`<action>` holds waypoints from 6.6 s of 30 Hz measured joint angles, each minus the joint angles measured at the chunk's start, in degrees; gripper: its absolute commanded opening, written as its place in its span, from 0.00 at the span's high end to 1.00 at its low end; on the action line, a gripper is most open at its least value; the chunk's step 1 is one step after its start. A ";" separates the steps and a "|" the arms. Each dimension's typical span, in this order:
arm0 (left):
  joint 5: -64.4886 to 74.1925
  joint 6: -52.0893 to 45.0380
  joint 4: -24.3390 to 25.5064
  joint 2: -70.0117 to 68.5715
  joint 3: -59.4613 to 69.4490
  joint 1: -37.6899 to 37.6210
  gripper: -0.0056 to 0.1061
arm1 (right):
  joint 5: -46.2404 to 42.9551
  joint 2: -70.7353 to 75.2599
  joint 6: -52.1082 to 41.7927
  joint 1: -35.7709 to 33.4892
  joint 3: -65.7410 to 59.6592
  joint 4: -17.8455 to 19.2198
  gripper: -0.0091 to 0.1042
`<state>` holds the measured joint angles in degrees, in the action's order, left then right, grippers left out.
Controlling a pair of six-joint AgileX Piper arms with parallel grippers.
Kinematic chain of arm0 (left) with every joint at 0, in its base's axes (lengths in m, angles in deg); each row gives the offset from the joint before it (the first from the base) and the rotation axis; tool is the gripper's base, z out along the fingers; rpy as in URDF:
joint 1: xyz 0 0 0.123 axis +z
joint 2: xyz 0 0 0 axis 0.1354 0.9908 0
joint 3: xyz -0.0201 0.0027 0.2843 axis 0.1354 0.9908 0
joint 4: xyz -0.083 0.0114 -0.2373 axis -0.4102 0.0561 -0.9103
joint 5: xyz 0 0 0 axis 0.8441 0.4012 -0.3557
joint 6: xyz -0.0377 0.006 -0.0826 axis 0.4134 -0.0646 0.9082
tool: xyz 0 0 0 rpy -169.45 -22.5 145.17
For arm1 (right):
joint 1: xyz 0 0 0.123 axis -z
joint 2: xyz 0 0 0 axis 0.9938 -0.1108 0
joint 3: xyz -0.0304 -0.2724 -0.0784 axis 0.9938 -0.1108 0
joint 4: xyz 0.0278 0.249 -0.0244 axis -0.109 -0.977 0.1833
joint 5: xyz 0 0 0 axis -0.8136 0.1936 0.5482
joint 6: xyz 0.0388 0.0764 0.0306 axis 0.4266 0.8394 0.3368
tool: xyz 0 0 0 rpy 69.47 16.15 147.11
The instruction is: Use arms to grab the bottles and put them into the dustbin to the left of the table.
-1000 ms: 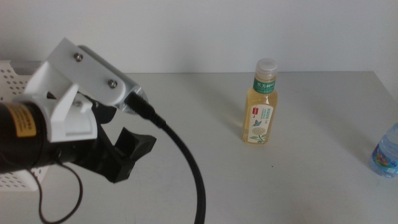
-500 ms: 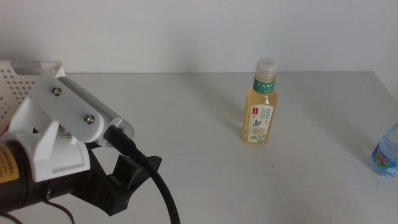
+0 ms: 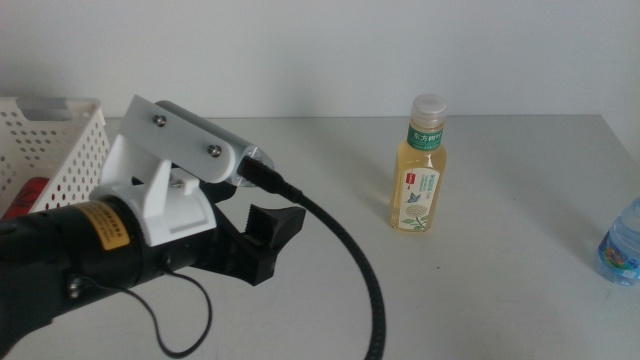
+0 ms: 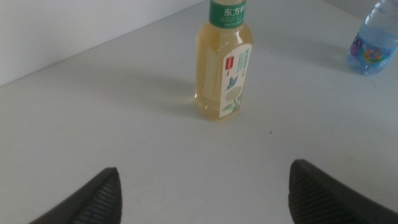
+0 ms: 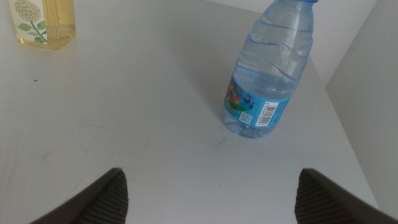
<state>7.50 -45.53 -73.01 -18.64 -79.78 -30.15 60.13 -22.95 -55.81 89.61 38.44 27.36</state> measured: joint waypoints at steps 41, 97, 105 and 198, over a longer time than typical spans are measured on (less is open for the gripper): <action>-45.63 2.60 -3.36 49.44 -18.82 -11.73 0.15 | 0.00 0.00 0.00 0.00 0.00 0.00 0.17; -44.86 1.66 -1.12 72.26 -40.85 -6.14 0.63 | -0.01 0.00 0.00 0.04 0.00 0.00 0.17; -44.30 -0.85 -8.36 71.87 -41.04 -6.14 0.97 | -0.01 0.00 0.00 0.04 0.00 0.00 0.17; 62.53 -3.08 13.79 52.95 -53.67 53.34 0.11 | -0.06 0.00 0.00 0.04 -0.02 0.00 0.17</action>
<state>70.03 -48.61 -59.21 34.30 -133.45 23.20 60.06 -22.95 -55.81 89.65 38.42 27.36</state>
